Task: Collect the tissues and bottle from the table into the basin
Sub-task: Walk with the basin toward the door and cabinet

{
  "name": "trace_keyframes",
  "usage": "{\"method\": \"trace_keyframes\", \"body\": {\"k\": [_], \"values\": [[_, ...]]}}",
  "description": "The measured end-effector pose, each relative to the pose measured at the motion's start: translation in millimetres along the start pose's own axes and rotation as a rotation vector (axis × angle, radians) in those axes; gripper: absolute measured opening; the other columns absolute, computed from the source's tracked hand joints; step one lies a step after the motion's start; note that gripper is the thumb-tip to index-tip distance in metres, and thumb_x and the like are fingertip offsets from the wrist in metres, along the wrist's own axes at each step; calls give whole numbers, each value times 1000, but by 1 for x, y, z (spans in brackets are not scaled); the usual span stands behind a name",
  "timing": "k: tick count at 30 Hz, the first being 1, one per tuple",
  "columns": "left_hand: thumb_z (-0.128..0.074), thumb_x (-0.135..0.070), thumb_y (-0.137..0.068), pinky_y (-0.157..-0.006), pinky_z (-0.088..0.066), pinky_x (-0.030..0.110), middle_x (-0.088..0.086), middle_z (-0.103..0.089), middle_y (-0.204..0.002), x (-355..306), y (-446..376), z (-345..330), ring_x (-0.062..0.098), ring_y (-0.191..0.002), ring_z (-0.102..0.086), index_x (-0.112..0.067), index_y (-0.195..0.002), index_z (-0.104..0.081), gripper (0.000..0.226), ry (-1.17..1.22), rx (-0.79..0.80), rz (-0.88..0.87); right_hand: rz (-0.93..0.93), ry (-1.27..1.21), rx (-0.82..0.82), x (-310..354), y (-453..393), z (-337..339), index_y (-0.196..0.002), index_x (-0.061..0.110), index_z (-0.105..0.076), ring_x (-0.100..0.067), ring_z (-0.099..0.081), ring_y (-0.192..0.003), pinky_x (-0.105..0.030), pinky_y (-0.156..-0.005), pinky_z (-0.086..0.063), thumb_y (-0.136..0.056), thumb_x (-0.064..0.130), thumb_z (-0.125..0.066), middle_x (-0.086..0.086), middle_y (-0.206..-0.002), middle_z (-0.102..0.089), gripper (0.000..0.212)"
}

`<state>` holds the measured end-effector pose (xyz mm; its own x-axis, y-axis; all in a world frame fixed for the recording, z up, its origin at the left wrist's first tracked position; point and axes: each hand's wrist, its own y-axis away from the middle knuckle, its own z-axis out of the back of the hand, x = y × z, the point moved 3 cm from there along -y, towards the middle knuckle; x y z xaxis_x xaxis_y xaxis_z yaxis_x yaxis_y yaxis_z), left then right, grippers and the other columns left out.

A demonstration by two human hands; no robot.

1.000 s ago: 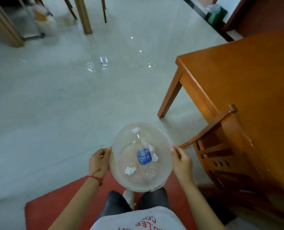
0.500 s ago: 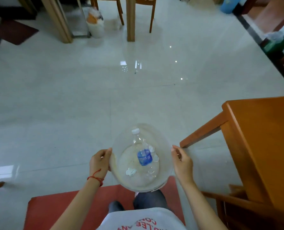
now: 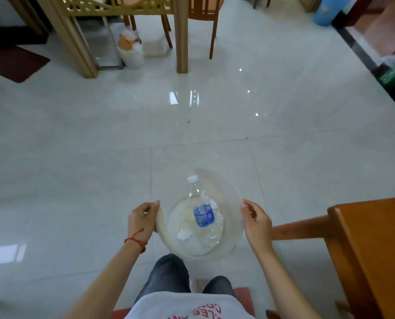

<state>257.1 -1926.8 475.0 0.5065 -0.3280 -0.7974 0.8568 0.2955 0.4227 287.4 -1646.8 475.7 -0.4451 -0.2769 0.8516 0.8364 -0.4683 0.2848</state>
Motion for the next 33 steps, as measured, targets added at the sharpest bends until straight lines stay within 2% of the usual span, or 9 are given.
{"method": "trace_keyframes", "body": {"k": [4,8,11,14,17,20,23,27,33], "values": [[-51,-33,-87,-75,-55,44,14,-65,-81,-37,-57,-14,35,-72,-61,-4,-80,-66,33,-30,48,-34,-30,-29,-42,18,-46,-14,-108,9,-64,-18,-58,-89,-23,-78,-41,-90,19,-55,-3,-101,-64,23],[-53,-33,-86,-78,-55,48,13,-66,-84,-85,-124,-29,37,-76,-62,-8,-79,-66,29,-66,96,-64,-79,-79,-109,43,-101,-29,-107,13,-64,-16,-59,-89,-24,-78,-49,-90,21,-55,-3,-102,-65,21],[-54,-36,-85,-77,-55,47,11,-66,-81,-122,-173,-44,36,-74,-63,-10,-77,-66,30,-103,135,-95,-100,-120,-149,61,-141,-35,-109,13,-63,-16,-59,-90,-13,-71,-44,-90,20,-55,-2,-102,-64,22],[-53,-36,-86,-76,-53,42,10,-66,-78,-152,-202,-59,36,-74,-63,-9,-77,-67,31,-117,179,-123,-126,-142,-174,69,-167,-37,-110,13,-63,-18,-60,-92,-18,-75,-45,-90,21,-55,-2,-103,-64,23],[-53,-33,-87,-68,-51,36,10,-64,-76,-183,-229,-87,34,-68,-61,-8,-75,-66,30,-135,235,-137,-166,-175,-234,73,-198,-32,-109,13,-63,-18,-60,-91,-21,-77,-45,-90,20,-55,-4,-103,-65,22],[-52,-31,-87,-60,-46,30,10,-63,-72,-213,-253,-124,30,-61,-58,-9,-71,-64,30,-170,289,-172,-195,-197,-294,73,-232,-19,-106,13,-64,-19,-61,-90,-30,-83,-49,-89,20,-56,-5,-103,-67,20],[-53,-29,-87,-61,-47,32,11,-64,-73,-243,-271,-169,29,-61,-57,-9,-71,-64,29,-203,336,-206,-221,-220,-356,67,-267,3,-105,15,-65,-20,-62,-91,-37,-89,-51,-89,22,-56,-4,-103,-67,20],[-53,-29,-87,-69,-52,40,13,-66,-80,-288,-287,-234,30,-65,-59,-7,-78,-66,28,-261,428,-261,-253,-282,-457,63,-303,43,-108,13,-64,-19,-61,-94,-32,-88,-49,-89,21,-55,-4,-105,-66,22],[-52,-30,-87,-69,-54,39,6,-64,-76,-352,-283,-334,28,-65,-59,-9,-81,-66,26,-327,582,-352,-317,-340,-648,53,-331,106,-110,10,-64,-18,-60,-96,-25,-84,-44,-90,21,-55,-4,-105,-65,25]]}}
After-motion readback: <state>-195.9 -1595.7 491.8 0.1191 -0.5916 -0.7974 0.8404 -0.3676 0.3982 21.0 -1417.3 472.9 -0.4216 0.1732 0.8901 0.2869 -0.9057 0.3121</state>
